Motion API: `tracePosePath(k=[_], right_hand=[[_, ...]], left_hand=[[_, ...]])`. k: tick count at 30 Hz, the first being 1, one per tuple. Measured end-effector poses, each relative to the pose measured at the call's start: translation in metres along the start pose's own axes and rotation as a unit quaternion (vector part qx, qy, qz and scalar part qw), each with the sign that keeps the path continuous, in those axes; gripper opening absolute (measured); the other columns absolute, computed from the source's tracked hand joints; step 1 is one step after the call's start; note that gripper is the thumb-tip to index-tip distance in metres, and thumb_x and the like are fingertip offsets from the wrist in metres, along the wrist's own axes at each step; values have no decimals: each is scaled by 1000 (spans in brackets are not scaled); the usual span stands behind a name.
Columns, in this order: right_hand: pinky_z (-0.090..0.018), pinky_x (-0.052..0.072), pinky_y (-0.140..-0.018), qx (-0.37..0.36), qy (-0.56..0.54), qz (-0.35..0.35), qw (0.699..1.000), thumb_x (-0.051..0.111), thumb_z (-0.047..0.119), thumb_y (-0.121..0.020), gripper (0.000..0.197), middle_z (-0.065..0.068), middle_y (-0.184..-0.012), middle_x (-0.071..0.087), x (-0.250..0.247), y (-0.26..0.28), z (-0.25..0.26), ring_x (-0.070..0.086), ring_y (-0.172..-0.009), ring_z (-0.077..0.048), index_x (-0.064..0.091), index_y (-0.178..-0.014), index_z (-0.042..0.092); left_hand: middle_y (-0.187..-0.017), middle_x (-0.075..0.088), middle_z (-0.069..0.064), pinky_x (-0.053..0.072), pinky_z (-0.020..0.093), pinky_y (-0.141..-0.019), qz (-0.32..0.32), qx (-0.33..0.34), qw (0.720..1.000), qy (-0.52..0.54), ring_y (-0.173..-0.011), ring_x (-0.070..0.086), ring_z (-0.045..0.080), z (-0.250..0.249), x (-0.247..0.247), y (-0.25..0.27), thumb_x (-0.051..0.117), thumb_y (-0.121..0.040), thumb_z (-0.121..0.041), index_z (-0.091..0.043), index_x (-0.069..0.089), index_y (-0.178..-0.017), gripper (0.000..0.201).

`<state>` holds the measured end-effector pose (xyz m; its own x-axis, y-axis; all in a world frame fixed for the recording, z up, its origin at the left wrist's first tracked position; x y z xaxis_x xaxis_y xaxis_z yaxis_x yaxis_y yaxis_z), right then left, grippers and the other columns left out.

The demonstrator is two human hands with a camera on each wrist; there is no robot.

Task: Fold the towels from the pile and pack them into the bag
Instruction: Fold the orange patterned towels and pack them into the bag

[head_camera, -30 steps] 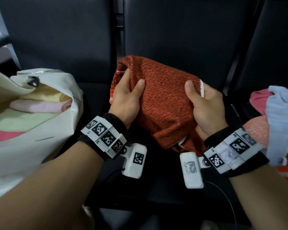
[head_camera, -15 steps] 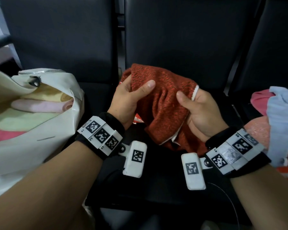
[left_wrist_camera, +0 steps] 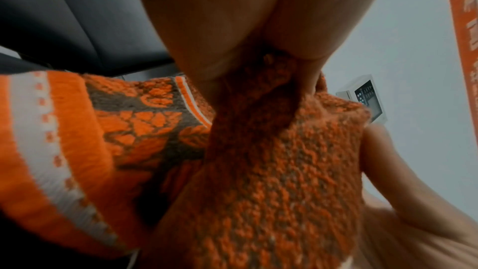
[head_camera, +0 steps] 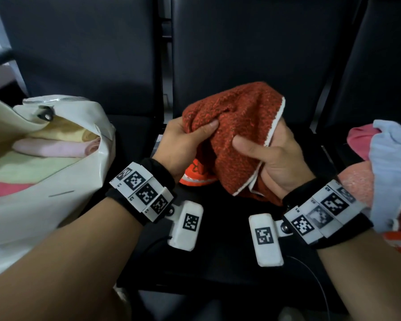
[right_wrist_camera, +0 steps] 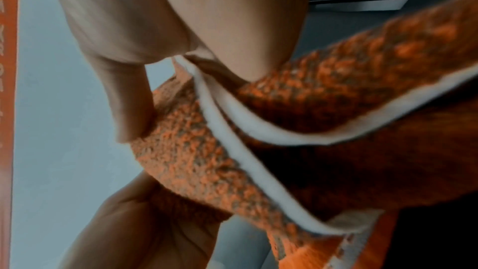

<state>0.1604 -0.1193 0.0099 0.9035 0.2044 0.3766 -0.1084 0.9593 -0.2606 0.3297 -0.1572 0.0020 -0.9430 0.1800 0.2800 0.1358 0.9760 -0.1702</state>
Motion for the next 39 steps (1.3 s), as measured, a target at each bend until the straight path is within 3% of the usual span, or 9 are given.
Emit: tracePosePath(k=[3, 6, 13, 18, 21, 31, 34, 37, 39], right_hand=[[-38, 56, -92, 0, 66, 1, 998, 76, -7, -73, 59, -10, -120, 71, 0, 0, 0, 68, -114, -27, 55, -125, 12], [-31, 58, -83, -5, 88, -76, 993, 71, -2, -81, 28, -5, -101, 77, 0, -2, 3, 74, -98, -22, 68, -107, 9], [-43, 56, -97, -49, 98, -150, 983, 68, 6, -92, 10, -10, -105, 76, -5, -6, 7, 72, -105, -27, 73, -99, 10], [-45, 55, -98, -81, 91, -139, 983, 63, 5, -96, 17, -15, -114, 73, -9, -7, 12, 69, -111, -30, 69, -112, 4], [-43, 54, -98, -94, 83, -134, 983, 59, 2, -98, 22, -14, -117, 72, -9, -8, 13, 68, -114, -30, 66, -118, 5], [-50, 49, -106, -92, 92, -165, 978, 56, 6, -101, 22, -17, -120, 69, -12, -15, 16, 65, -116, -32, 65, -120, 9], [-54, 49, -105, -87, 81, -186, 975, 58, 9, -100, 23, -20, -118, 69, -15, -17, 18, 65, -116, -37, 64, -120, 1], [-57, 47, -107, -89, 61, -153, 982, 59, 14, -100, 31, -23, -122, 68, -14, -17, 23, 64, -118, -39, 62, -124, -4], [-56, 47, -107, -83, 37, -105, 990, 62, 14, -98, 38, -26, -128, 64, -9, -14, 27, 62, -121, -40, 56, -130, -6]], left_hand=[[-98, 77, 6, 58, 30, -84, -28, 33, 999, 2, -94, 74, 19, -4, -1, -1, 62, -96, -2, -6, 69, -105, 13], [-91, 78, 1, 57, 26, -81, -52, 58, 997, 3, -90, 74, 15, -6, 0, -2, 61, -98, -2, -7, 70, -102, 11], [-90, 77, -3, 58, 26, -80, -56, 83, 995, -13, -90, 74, 13, -5, -1, -3, 61, -96, 5, -8, 67, -106, 17], [-111, 73, 8, 58, 40, -91, -3, 82, 997, -11, -106, 72, 26, -6, -6, -2, 81, -74, -2, -7, 58, -121, 53], [-120, 69, 4, 54, 40, -101, 28, 79, 995, -63, -115, 68, 21, -2, -5, -3, 84, -65, 1, -12, 52, -128, 71], [-112, 70, 7, 51, 29, -94, 8, 134, 989, -67, -106, 68, 14, -6, -8, -11, 66, -89, 3, 5, 57, -127, 39], [-111, 67, 4, 48, 26, -95, 7, 153, 987, -52, -105, 65, 9, -9, -4, -11, 55, -96, 4, 1, 53, -128, 32], [-115, 64, 1, 49, 25, -96, 34, 150, 988, -22, -107, 63, 7, -13, 3, -7, 50, -100, 2, -7, 45, -135, 37], [-126, 61, 6, 49, 30, -100, 57, 142, 988, -37, -116, 63, 11, -15, 5, -5, 60, -97, 0, -5, 34, -144, 54]])
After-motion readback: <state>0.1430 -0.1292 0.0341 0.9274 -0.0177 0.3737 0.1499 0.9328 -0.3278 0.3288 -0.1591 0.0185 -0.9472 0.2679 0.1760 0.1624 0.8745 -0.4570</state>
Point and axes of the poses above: each hand's wrist, its own y-axis away from the middle knuckle, its own x-axis out of the palm, z = x × y, the point moved 1 cm from there along -y, towards the middle knuckle
